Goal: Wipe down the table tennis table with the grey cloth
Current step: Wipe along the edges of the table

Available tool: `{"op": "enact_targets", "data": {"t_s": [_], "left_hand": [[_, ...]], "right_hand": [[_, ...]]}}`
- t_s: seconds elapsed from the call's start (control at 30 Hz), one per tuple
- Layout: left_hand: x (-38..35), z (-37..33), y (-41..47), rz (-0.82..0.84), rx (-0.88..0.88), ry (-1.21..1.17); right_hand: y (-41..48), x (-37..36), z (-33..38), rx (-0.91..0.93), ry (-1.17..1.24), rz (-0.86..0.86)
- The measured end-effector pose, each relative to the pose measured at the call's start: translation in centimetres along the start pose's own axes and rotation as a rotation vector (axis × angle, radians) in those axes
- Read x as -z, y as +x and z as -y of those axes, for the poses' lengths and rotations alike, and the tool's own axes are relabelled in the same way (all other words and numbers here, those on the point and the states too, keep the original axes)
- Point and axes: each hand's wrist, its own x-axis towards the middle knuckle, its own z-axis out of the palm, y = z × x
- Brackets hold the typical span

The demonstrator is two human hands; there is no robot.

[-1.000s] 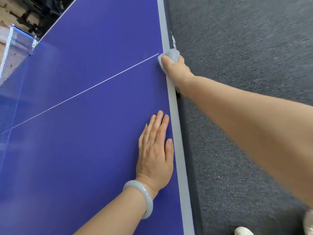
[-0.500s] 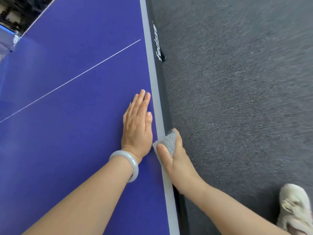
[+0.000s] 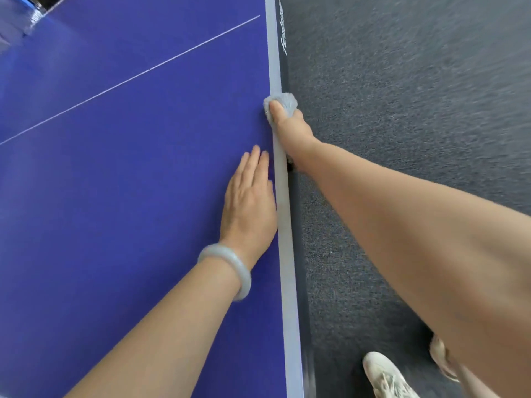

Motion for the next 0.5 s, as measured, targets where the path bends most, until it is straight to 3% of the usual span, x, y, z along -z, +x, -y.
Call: {"op": "enact_targets", "data": {"t_s": [0.13,0.5], "left_hand": [[0.2,1.3,-8.7,0.076,-0.004,0.024],[-0.4,1.4,-9.1,0.025,0.006,-0.064]], "right_hand": [[-2.2,0.0,-0.6,-0.010,-0.014,-0.014],[-24.7,-0.7,-17.5,0.023,0.059,0.062]]}}
